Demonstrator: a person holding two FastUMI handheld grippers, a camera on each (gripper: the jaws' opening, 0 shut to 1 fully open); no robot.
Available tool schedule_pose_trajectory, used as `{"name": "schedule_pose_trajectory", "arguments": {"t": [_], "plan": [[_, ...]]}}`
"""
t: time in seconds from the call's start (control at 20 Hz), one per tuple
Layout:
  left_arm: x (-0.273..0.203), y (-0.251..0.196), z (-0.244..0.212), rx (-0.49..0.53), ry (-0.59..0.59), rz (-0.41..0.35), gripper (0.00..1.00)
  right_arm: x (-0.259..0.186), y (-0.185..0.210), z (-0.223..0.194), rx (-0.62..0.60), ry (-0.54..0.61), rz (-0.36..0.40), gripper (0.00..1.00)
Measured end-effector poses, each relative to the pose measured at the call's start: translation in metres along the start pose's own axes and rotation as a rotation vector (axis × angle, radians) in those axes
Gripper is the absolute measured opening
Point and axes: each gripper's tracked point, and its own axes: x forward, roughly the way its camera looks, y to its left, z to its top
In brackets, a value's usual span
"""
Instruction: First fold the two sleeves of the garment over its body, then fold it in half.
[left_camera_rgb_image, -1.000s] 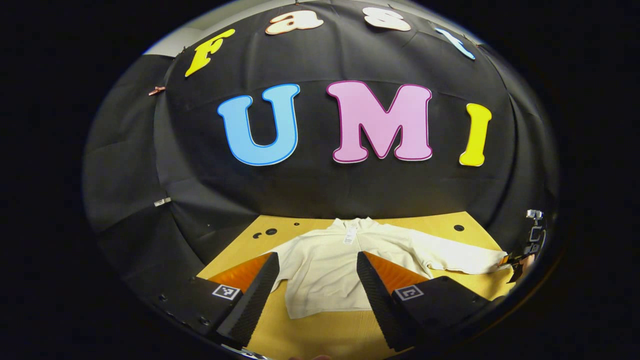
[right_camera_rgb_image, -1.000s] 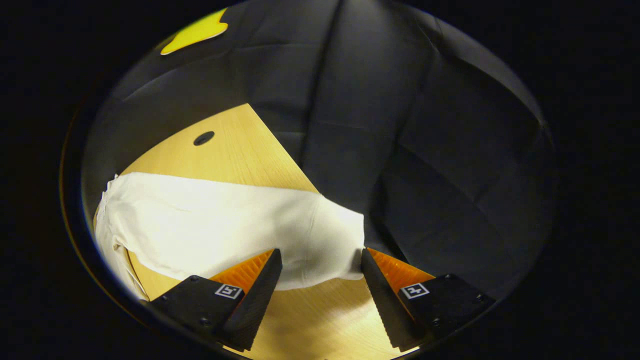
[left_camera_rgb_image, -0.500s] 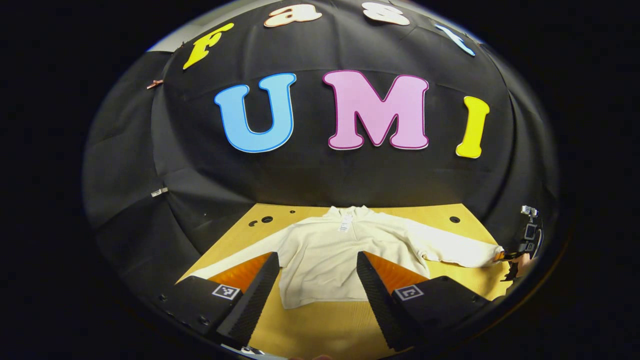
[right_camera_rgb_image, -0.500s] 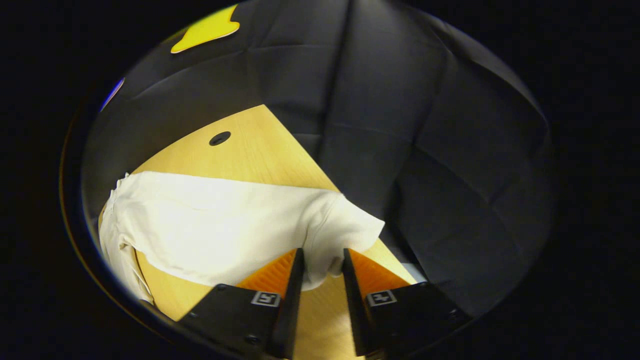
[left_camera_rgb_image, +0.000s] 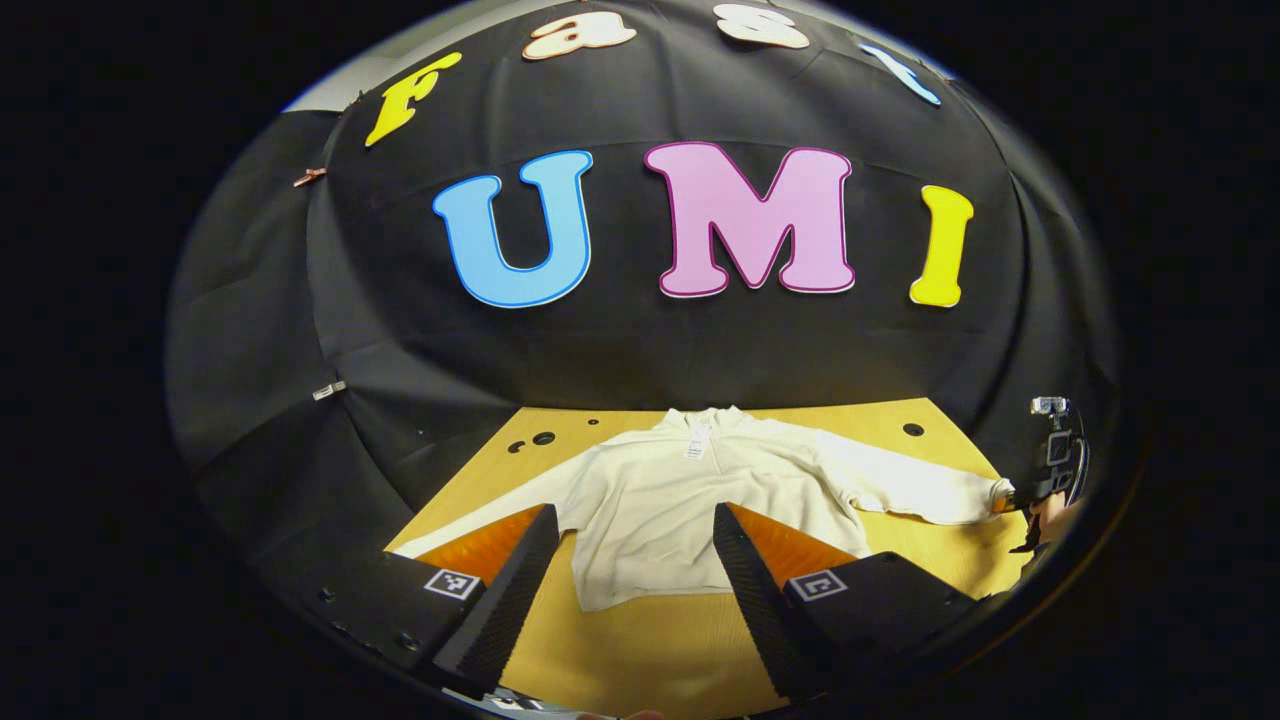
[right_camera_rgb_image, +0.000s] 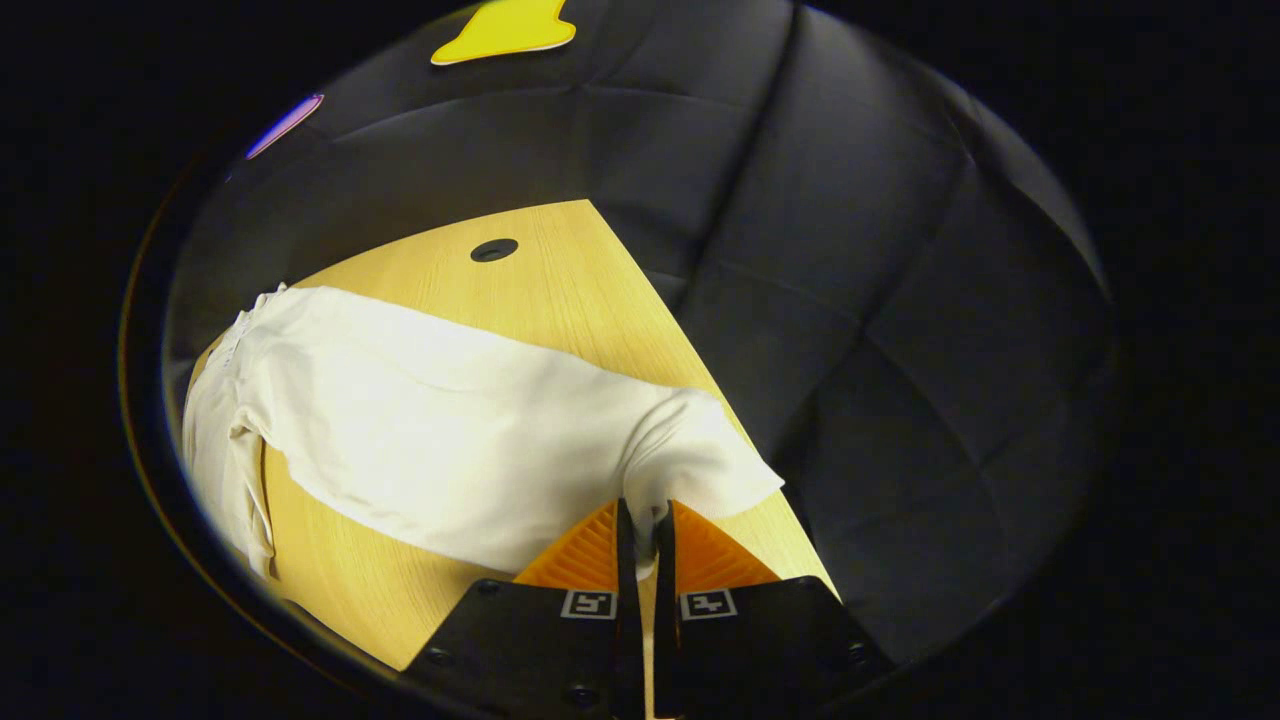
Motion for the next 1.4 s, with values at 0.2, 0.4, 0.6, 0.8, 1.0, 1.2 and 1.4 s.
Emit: {"name": "schedule_pose_trajectory", "arguments": {"t": [0.2,0.4,0.6,0.8,1.0,1.2,1.4], "plan": [[0.001,0.004,-0.002,-0.012,0.000,-0.013,0.96,-0.030,0.010,0.030,0.023,-0.072,0.039,0.08],[0.003,0.009,0.004,-0.003,-0.031,-0.040,0.96,-0.060,0.031,0.077,0.019,-0.160,0.071,0.08],[0.001,0.024,0.009,0.005,-0.060,-0.050,0.96,-0.102,0.070,0.122,-0.019,-0.240,0.118,0.08],[0.003,0.049,0.000,-0.029,-0.051,-0.036,0.96,-0.132,0.116,0.159,-0.066,-0.309,0.174,0.08],[0.003,0.078,-0.010,-0.069,-0.038,-0.001,0.96,-0.149,0.184,0.188,-0.132,-0.358,0.244,0.08],[-0.001,0.107,-0.019,-0.101,-0.034,0.047,0.96,-0.156,0.265,0.194,-0.149,-0.347,0.343,0.08],[-0.002,0.134,-0.027,-0.128,-0.017,0.103,0.96,-0.166,0.350,0.195,-0.234,-0.356,0.432,0.08]]}}
